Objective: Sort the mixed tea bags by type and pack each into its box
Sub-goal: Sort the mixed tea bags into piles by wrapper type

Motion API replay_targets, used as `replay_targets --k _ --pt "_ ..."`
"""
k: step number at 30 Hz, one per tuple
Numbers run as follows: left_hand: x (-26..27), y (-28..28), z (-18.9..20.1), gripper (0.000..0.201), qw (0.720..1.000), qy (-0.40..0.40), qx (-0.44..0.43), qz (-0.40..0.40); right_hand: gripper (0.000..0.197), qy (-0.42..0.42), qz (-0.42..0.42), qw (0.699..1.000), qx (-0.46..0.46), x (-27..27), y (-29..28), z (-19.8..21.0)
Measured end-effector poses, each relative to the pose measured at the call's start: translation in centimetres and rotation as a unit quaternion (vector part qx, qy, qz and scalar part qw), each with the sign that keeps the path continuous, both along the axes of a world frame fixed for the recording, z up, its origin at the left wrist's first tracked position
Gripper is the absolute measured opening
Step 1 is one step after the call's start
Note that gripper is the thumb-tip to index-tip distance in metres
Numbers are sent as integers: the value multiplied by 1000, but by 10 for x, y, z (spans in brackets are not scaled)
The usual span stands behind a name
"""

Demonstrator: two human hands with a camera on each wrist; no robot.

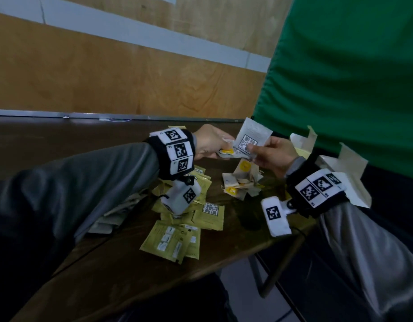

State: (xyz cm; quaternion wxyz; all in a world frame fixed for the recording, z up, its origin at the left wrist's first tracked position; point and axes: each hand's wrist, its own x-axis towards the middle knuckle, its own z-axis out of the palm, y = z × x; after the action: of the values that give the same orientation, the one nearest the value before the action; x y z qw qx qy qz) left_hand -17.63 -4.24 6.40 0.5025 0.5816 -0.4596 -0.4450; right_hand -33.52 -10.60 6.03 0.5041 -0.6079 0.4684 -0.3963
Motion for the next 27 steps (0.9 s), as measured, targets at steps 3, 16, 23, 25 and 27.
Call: replay_targets --k 3,16,23,25,27 --pt "-10 -12 -4 23 1000 -17 -14 -8 12 11 12 998 62 -15 -5 -1" --pt "-22 -36 -14 8 993 91 63 29 10 -40 -94 995 21 -42 -24 -10" --pt "-29 -43 -14 50 976 183 120 14 7 -58 -108 992 7 -55 -31 -17" --pt "-31 -47 -12 55 972 195 128 13 8 -63 -104 993 9 -56 -29 -19" --pt "-29 -48 -12 63 968 185 166 -7 8 -59 -96 994 10 -57 -27 -20"
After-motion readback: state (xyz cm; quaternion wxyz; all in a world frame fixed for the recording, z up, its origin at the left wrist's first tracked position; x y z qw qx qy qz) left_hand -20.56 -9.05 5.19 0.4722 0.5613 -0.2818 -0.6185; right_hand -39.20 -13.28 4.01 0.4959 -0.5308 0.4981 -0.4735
